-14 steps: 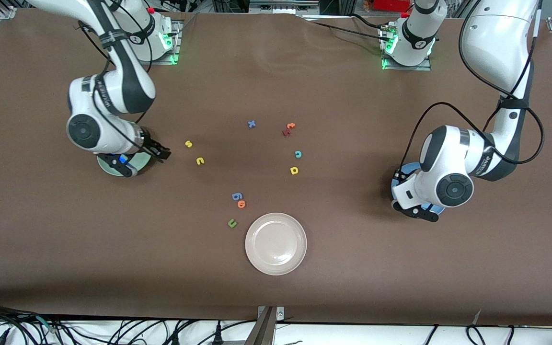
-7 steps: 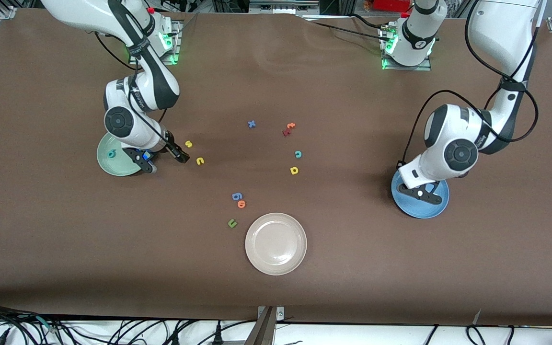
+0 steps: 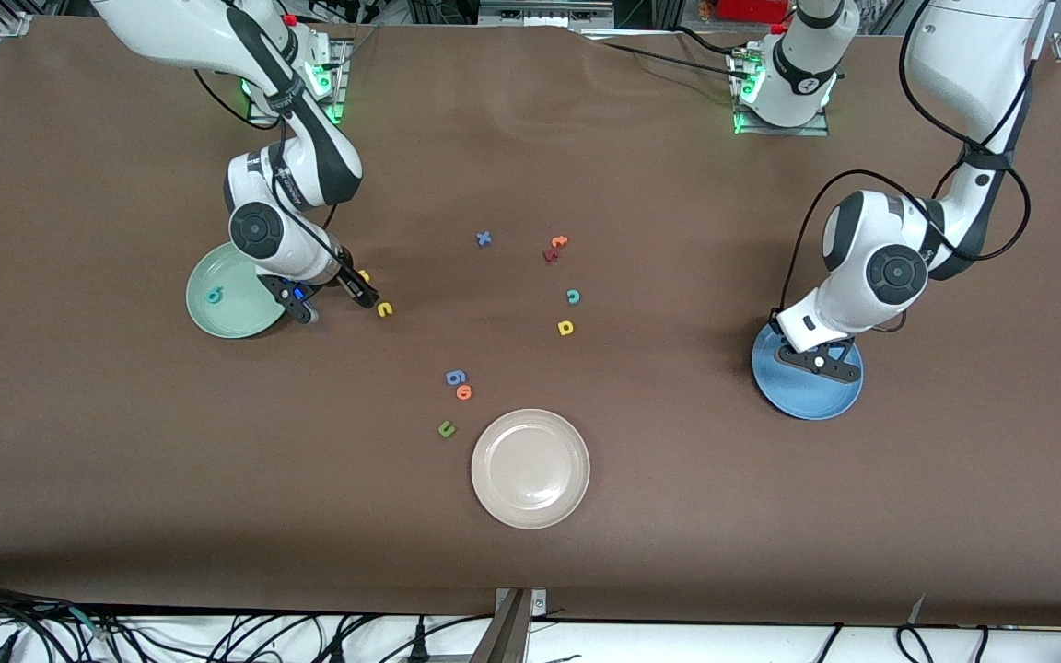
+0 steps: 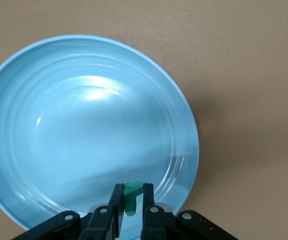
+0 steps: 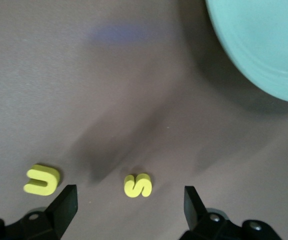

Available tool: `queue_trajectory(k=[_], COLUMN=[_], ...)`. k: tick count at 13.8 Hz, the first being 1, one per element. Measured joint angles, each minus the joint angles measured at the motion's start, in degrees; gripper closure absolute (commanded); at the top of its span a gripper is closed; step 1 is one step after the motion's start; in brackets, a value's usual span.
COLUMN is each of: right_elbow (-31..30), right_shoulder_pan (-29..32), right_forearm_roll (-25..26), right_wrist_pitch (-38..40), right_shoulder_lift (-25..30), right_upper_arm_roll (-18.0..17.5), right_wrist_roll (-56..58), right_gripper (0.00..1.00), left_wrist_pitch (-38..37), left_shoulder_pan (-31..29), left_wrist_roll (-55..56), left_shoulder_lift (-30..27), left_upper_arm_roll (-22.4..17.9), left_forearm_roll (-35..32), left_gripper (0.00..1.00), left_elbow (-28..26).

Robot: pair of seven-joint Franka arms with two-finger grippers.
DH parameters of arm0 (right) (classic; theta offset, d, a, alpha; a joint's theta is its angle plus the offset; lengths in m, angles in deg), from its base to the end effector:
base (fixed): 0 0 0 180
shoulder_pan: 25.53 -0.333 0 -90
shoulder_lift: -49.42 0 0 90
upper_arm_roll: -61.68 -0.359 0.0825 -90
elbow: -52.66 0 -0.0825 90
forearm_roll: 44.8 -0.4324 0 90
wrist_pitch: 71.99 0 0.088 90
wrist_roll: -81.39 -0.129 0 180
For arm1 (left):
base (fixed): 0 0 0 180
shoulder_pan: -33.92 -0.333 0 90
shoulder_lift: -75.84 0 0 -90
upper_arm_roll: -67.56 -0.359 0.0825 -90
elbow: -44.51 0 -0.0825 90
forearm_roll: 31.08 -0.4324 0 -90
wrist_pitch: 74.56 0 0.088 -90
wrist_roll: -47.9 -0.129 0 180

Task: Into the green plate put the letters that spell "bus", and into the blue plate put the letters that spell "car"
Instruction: 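Release the r on the blue plate while the right gripper reaches yellow s, then grasp the yellow s with the right gripper while the left gripper grasps yellow a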

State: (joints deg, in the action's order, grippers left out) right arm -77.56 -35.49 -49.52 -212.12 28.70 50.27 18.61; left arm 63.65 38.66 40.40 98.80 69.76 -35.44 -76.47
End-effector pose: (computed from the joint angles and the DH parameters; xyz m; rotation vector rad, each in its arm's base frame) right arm 0.5098 0.2062 0.1626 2.8462 -1.1984 -0.3337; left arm 0.6077 -0.0726 0.1934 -3.0685 0.4779 0.1545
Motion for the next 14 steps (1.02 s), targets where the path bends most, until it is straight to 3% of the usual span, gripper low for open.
queue_trajectory(k=[7,10,14], right_elbow=[-2.77,-3.76,-4.12], right_shoulder_pan=[0.05,0.08,0.09], right_forearm_roll=[-0.03,-0.04,-0.07], right_wrist_pitch=[-4.21,-5.55,-5.75], right_shoulder_lift=[0.00,0.00,0.00], right_upper_arm_roll=[0.00,0.00,0.00], right_wrist_roll=[-0.19,-0.28,-1.48], right_gripper=[0.12,0.16,0.20], left_wrist_pitch=[0.10,0.07,0.06], left_shoulder_pan=[0.20,0.75,3.61], left_wrist_roll=[0.79,8.76,28.14], left_shoulder_lift=[-0.43,-0.67,0.39], left_upper_arm_roll=[0.71,5.20,12.26], left_forearm_roll=[0.72,3.30,3.41], left_gripper=[0.00,0.00,0.00], left_elbow=[1.24,1.64,4.72])
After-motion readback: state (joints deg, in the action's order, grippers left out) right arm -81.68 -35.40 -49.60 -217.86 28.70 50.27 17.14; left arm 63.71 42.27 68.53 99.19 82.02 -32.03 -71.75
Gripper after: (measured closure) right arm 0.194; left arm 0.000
